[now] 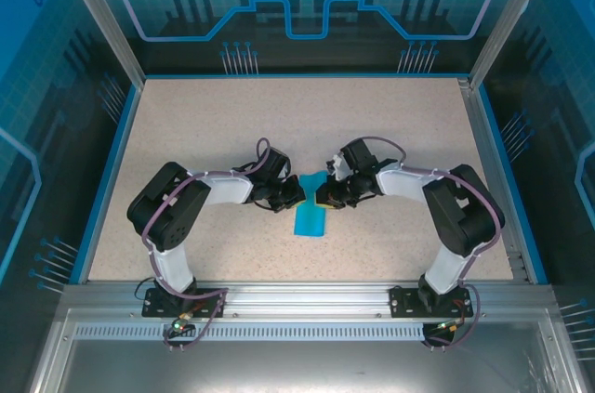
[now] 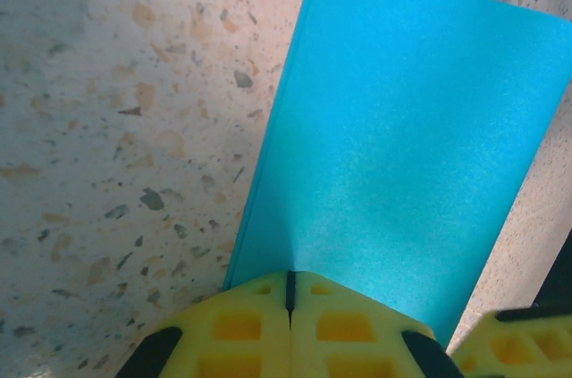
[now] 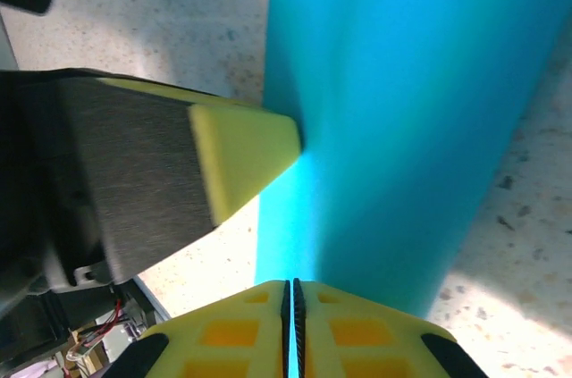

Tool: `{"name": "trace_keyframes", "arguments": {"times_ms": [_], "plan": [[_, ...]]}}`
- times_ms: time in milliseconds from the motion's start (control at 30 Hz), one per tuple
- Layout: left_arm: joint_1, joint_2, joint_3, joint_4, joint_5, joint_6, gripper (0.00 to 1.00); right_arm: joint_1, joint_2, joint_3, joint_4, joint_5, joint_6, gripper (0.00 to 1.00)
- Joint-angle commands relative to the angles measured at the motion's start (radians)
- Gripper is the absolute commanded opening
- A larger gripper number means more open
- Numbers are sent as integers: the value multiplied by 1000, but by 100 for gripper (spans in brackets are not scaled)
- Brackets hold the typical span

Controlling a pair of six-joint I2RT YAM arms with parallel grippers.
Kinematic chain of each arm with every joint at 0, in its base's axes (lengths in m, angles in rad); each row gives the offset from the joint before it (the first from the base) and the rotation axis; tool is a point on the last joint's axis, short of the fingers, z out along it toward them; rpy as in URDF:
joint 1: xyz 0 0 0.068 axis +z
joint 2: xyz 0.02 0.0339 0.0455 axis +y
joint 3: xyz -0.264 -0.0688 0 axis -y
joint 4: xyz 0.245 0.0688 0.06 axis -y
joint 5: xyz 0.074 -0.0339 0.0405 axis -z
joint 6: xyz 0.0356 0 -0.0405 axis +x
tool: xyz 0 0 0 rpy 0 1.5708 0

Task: Fold a paper plane with a square sheet of paper (pick it up from the middle)
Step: Hold the square sheet of paper at the center of the table, then fold the square sheet of paper in half at the center of the table.

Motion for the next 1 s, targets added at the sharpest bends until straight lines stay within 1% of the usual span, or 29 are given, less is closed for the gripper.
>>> {"name": "trace_keyframes", "arguments": {"times_ms": [0, 100, 233, 400, 467, 567, 667, 733, 967], "plan": [[-10, 32, -21, -54, -29, 0, 0, -22, 19, -24, 21, -11, -29, 13], [-9, 37, -20, -53, -28, 0, 0, -32, 30, -66, 35, -11, -46, 13], [-10, 39, -20, -58, -28, 3, 0, -49, 38, -135, 94, -13, -57, 15], [-10, 37, -24, -56, -28, 2, 0, -58, 49, -176, 130, -2, -84, 15], [-10, 34, -26, -54, -26, 4, 0, -58, 23, -173, 130, -6, -86, 16], [-10, 27, -30, -55, -28, 4, 0, -58, -55, -165, 123, -16, -87, 16], [-9, 22, -34, -53, -29, 3, 0, -56, -127, -175, 143, -58, -77, 16], [-10, 22, -35, -51, -28, 3, 0, -53, -144, -187, 159, -81, -61, 16], [-9, 21, -41, -42, -28, 0, 0, -32, -76, -222, 218, -127, -33, 15]]}}
